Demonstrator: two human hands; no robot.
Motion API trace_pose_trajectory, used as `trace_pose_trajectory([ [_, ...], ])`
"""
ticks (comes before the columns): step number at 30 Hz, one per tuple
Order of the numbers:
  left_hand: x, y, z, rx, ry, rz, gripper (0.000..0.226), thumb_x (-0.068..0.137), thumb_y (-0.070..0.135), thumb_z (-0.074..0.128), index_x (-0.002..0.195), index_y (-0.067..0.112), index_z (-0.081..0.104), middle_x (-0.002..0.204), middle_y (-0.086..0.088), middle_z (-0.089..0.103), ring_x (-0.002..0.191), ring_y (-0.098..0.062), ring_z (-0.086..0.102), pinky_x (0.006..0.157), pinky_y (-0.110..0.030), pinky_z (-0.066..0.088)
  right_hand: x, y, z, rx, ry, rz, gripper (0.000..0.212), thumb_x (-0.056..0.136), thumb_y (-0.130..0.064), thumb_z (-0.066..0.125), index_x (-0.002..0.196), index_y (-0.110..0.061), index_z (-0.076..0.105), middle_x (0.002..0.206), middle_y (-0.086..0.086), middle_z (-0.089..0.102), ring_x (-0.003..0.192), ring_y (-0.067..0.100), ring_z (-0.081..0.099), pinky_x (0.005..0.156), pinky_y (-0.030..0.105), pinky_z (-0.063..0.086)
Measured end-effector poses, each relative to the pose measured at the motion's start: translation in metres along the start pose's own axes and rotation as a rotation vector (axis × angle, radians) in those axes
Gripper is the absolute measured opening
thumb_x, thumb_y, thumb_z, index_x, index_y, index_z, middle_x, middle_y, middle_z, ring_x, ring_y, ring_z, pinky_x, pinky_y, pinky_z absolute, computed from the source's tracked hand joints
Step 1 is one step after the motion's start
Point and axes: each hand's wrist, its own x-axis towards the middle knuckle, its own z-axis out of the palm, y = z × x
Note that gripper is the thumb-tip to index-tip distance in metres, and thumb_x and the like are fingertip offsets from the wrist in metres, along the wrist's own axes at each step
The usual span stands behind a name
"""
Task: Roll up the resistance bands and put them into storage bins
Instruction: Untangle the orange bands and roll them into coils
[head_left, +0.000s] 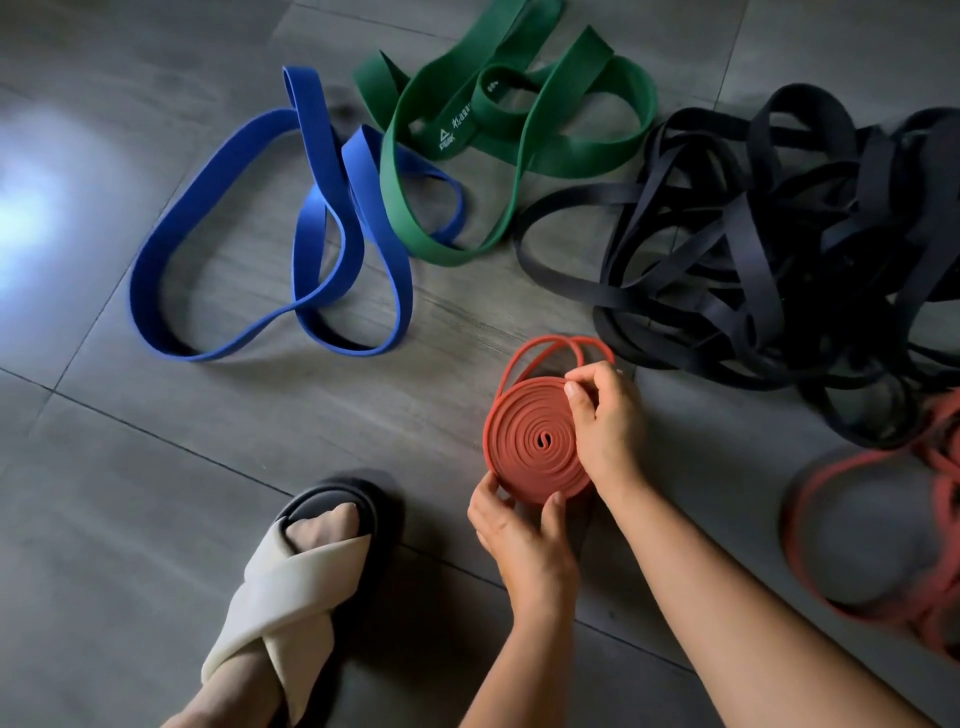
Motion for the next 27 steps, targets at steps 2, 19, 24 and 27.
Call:
trace_pose_trajectory([
  [2, 0.001, -0.001, -0.001, 0.000, -0.007, 0.009, 0.055, 0.079, 0.007, 0.069, 0.124, 0.012, 0.038, 0.115, 0.002, 0.034, 0.117, -0.023, 0.042, 0.101, -0.036, 0.036, -0.002, 0.003, 0.001, -0.018, 0.007, 0.017, 0.010, 0.088, -0.007, 0.056, 0.094, -0.003, 0.063, 0.098, 0.018, 0.060, 0.094, 0.029, 0.053, 0.067, 0.018, 0.028],
  [19, 0.007, 0.017, -0.014, 0.155, -0.143, 0.030, 0.086, 0.078, 0.007, 0.067, 0.145, 0.028, 0.017, 0.131, -0.004, 0.035, 0.116, -0.021, 0.046, 0.095, -0.025, 0.034, 0.006, -0.001, 0.008, 0.049, -0.014, 0.145, 0.028, 0.093, -0.017, 0.048, 0.118, -0.016, 0.062, 0.114, 0.016, 0.058, 0.106, 0.029, 0.053, 0.093, 0.032, 0.040],
  [24, 0.010, 0.018, -0.017, 0.226, -0.154, 0.033, 0.085, 0.077, 0.012, 0.069, 0.144, 0.027, 0.020, 0.130, -0.005, 0.037, 0.112, -0.026, 0.049, 0.102, -0.038, 0.037, 0.006, -0.005, 0.009, 0.047, -0.043, 0.136, 0.028, 0.094, -0.016, 0.047, 0.118, -0.016, 0.061, 0.112, 0.016, 0.056, 0.102, 0.027, 0.054, 0.085, 0.026, 0.039],
  [27, 0.012, 0.016, -0.018, 0.245, -0.153, 0.052, 0.085, 0.075, 0.012, 0.070, 0.144, 0.026, 0.021, 0.130, -0.004, 0.038, 0.116, -0.025, 0.046, 0.103, -0.037, 0.035, 0.005, -0.003, 0.010, 0.074, -0.040, 0.146, 0.027, 0.093, -0.015, 0.048, 0.117, -0.015, 0.059, 0.104, 0.014, 0.057, 0.097, 0.026, 0.055, 0.075, 0.020, 0.035],
])
